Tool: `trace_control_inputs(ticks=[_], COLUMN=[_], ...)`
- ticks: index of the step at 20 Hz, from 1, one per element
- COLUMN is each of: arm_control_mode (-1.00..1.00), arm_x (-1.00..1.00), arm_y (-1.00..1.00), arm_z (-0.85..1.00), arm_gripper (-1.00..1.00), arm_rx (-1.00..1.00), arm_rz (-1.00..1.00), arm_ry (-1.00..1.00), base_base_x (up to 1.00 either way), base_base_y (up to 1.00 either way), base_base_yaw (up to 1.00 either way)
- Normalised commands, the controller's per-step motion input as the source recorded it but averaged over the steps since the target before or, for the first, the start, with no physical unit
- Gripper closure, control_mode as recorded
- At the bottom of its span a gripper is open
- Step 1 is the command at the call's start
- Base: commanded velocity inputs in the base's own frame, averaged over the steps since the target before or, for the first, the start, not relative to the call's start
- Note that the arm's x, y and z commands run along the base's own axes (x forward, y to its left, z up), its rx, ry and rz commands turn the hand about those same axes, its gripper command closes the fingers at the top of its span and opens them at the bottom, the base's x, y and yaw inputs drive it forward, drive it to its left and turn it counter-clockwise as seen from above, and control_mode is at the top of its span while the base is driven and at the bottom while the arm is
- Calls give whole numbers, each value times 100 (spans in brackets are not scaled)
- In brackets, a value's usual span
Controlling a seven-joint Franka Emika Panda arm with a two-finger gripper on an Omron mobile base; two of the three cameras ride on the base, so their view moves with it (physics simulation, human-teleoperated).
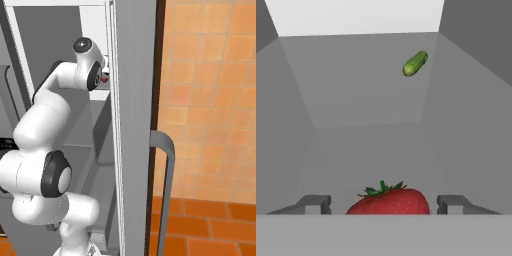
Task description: Take the strawberry from the fridge and place it on top of the pancake, located on the dining counter.
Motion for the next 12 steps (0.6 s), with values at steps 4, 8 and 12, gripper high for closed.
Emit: trace_control_inputs(ticks=[4, 8, 12], arm_control_mode=[-100, -100, -100], arm_x=[-14, -98, -100], arm_y=[1, 15, 10], arm_z=[0, -2, 2], arm_gripper=[100, 100, 100], arm_rx=[0, 0, 0], arm_rz=[0, 0, -1], arm_ry=[-2, -24, -18], base_base_x=[0, 0, 0], base_base_y=[0, 0, 0], base_base_yaw=[0, 0, 0])
